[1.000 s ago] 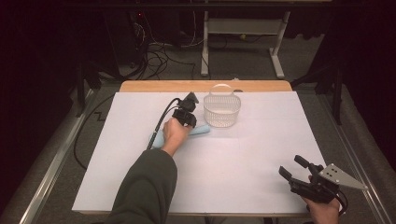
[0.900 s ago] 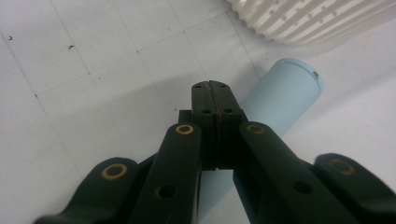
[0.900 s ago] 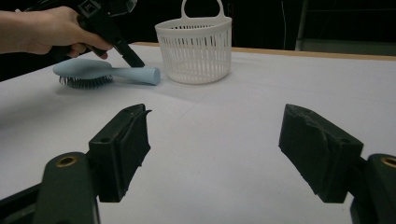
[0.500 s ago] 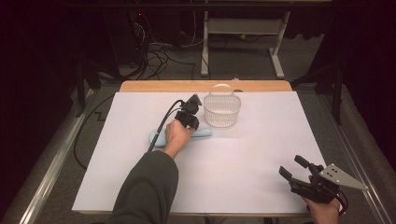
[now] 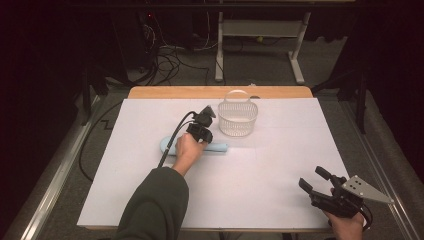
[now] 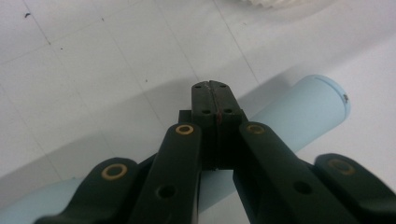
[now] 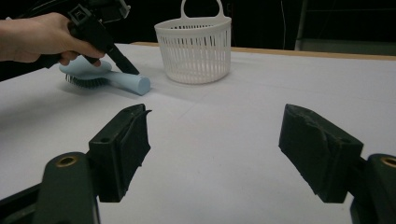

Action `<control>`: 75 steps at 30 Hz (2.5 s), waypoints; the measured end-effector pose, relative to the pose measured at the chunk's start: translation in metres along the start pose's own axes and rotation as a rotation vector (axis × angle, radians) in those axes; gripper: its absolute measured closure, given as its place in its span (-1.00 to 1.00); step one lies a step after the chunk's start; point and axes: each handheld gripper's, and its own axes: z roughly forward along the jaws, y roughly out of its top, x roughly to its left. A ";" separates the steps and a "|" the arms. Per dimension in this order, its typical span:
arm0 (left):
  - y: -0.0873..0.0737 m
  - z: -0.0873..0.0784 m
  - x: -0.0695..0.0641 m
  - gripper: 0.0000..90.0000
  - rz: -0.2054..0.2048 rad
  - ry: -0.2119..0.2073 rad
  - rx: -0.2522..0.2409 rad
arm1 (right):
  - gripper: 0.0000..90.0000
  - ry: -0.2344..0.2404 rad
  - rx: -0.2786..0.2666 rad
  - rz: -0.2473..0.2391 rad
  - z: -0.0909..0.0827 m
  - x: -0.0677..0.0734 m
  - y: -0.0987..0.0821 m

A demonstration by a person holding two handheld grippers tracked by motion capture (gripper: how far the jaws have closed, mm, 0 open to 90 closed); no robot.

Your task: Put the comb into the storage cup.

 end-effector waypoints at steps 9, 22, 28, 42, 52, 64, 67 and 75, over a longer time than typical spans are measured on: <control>-0.005 -0.003 -0.008 0.97 0.033 -0.011 -0.003 | -0.45 0.001 -0.001 0.002 0.000 0.000 0.000; -0.018 -0.007 -0.014 0.97 0.060 -0.032 -0.006 | -0.45 -0.002 -0.001 0.002 0.001 0.000 0.000; -0.024 -0.008 -0.019 0.97 0.081 -0.029 -0.001 | -0.45 -0.003 -0.001 0.003 0.000 0.000 0.000; -0.045 -0.012 -0.022 0.97 0.101 -0.041 -0.010 | -0.45 -0.005 -0.001 0.003 0.000 0.000 0.000; -0.059 -0.015 -0.027 0.97 0.123 -0.052 -0.023 | -0.45 -0.007 -0.002 0.003 0.000 0.000 0.000; -0.077 -0.020 -0.035 0.97 0.155 -0.060 -0.031 | -0.45 -0.007 0.000 0.002 0.000 0.000 0.000; -0.081 -0.022 -0.036 0.97 0.154 -0.062 -0.028 | -0.45 -0.009 0.000 0.003 0.000 0.000 0.000; -0.092 -0.025 -0.033 0.97 0.160 -0.058 -0.029 | -0.45 -0.009 0.000 0.002 0.000 0.000 0.000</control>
